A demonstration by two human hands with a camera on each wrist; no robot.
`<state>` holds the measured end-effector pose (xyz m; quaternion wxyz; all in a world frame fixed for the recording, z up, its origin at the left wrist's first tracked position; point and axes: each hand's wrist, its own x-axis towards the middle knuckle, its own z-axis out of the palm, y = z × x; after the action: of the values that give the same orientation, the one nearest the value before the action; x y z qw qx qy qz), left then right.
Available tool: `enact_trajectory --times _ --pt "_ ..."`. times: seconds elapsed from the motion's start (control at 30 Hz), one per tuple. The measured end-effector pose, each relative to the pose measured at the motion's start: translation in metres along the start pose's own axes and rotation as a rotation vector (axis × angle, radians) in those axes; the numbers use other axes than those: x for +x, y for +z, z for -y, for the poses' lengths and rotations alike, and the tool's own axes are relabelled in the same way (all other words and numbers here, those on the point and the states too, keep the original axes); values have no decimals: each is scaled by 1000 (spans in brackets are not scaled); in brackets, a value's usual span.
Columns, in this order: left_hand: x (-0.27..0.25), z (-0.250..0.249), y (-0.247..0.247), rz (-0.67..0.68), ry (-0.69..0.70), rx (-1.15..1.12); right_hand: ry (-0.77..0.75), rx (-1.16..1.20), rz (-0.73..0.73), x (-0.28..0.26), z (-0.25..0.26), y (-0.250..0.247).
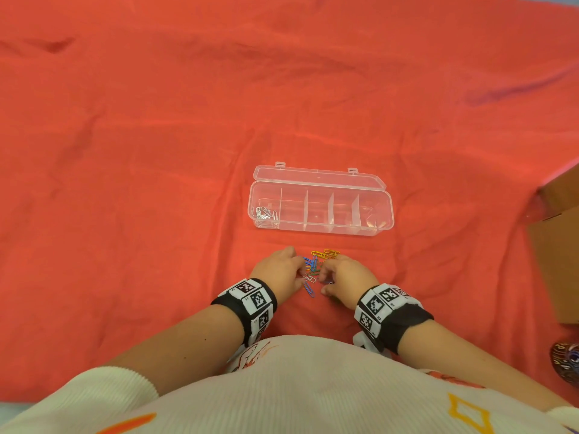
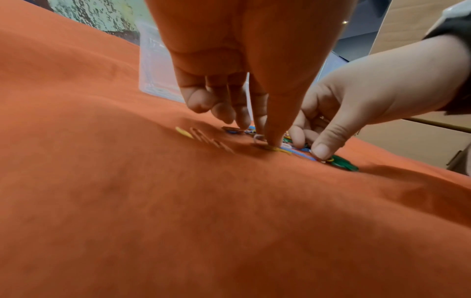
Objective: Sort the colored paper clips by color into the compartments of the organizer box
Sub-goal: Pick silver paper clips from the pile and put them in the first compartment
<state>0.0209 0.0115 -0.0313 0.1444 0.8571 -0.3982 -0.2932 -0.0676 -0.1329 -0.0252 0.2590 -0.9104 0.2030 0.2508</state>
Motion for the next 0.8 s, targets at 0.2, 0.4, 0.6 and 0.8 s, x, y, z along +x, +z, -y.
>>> enact_trajectory --times 0.2,0.4,0.6,0.8 --pt "1 1 0 54 -39 -43 -6 -87 -21 -5 -3 1" --pt "-3 2 -2 77 -37 13 -4 -43 -54 -6 -1 5" --pt "-11 8 -5 45 -10 -11 -85 60 -59 -6 -1 -4" --pt "-17 18 -17 -45 -34 -147 -115 -72 28 -5 -4 -4"
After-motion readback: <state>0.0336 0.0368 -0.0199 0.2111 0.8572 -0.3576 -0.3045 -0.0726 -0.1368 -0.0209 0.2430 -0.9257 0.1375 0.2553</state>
